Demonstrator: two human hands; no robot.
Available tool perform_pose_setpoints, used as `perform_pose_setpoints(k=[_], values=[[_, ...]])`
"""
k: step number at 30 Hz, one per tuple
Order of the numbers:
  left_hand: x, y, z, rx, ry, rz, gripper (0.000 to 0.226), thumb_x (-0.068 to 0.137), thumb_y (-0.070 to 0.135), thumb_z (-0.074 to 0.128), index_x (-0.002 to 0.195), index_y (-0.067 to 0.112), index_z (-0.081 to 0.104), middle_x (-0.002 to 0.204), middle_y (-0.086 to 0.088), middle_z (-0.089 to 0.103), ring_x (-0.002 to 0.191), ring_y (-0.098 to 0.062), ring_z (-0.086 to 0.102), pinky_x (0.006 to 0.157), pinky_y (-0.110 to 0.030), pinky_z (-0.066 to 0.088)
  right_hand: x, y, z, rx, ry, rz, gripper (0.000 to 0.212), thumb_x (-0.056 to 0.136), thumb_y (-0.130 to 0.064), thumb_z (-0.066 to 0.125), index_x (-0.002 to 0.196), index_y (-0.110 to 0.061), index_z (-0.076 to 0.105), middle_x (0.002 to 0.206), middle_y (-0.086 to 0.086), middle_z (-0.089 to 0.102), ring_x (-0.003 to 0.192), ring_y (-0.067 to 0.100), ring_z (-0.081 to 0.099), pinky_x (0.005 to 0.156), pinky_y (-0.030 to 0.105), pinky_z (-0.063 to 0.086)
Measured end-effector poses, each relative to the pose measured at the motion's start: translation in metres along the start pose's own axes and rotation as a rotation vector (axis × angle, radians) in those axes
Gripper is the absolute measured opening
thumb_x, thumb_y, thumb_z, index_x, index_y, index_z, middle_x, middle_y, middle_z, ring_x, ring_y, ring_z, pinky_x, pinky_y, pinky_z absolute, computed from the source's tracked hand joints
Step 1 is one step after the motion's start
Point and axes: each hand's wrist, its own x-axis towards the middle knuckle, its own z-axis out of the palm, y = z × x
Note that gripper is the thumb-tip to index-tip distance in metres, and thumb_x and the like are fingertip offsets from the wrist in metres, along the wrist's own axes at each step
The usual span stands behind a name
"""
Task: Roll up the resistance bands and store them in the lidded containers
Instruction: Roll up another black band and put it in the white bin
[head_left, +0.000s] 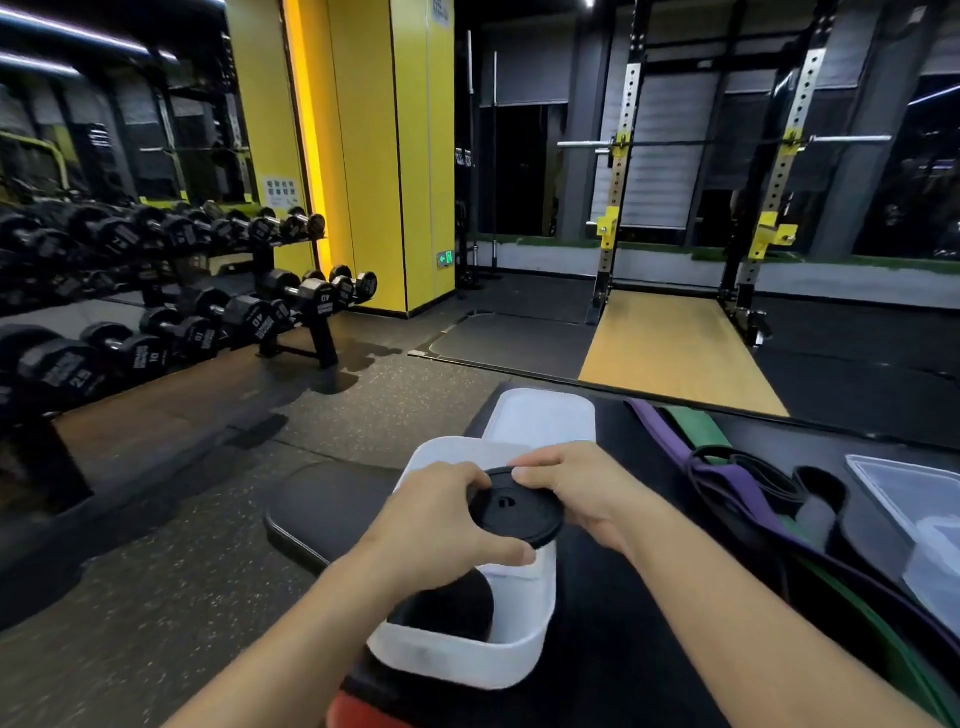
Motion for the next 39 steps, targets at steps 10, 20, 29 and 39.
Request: perform_pose_setpoints(k=[10,20,29,39], values=[[0.06,-0.034,0.027,0.185,-0.12,-0.105,0.064,0.059,0.057,0.082,0.111,0.031,0.055,0.101,0.009,0.068,0.1,-0.018,0.064,0.087,-0.039,0.058,0.077,-0.007,0.055,-0.791,-0.009,0.073,0.027,0.1,-0.014,0.052,0.118,-0.004,0.07,0.117,0.011,0.067,0.1,0.027,0.06,0.079,0.031,0.044],[0.077,-0.051,0.039,0.187,-0.209,-0.148,0.063,0.044,0.067,0.082,0.095,0.031,0.073,0.088,0.01,0.075,0.083,-0.014,0.071,0.081,-0.038,0.062,0.087,0.018,0.058,-0.792,0.015,0.148,0.01,0.093,-0.008,0.054,0.09,-0.01,0.064,0.09,0.011,0.059,0.08,0.027,0.053,0.067,0.03,0.042],[0.07,-0.056,0.051,0.267,-0.105,-0.175,0.057,0.058,0.069,0.082,0.098,0.03,0.071,0.088,0.008,0.072,0.092,-0.018,0.065,0.071,-0.03,0.049,0.092,0.029,0.066,-0.742,0.096,0.114,0.017,0.097,-0.007,0.047,0.084,-0.009,0.059,0.094,0.012,0.06,0.082,0.025,0.051,0.07,0.029,0.04],[0.065,-0.051,0.054,0.353,-0.084,-0.158,0.065,0.073,0.068,0.076,0.116,0.019,0.067,0.113,-0.001,0.067,0.115,-0.024,0.055,0.086,-0.03,0.037,0.064,0.03,0.075,-1.236,0.266,-0.159,0.026,0.096,-0.013,0.048,0.115,-0.013,0.067,0.126,0.013,0.059,0.115,0.03,0.052,0.094,0.035,0.04]])
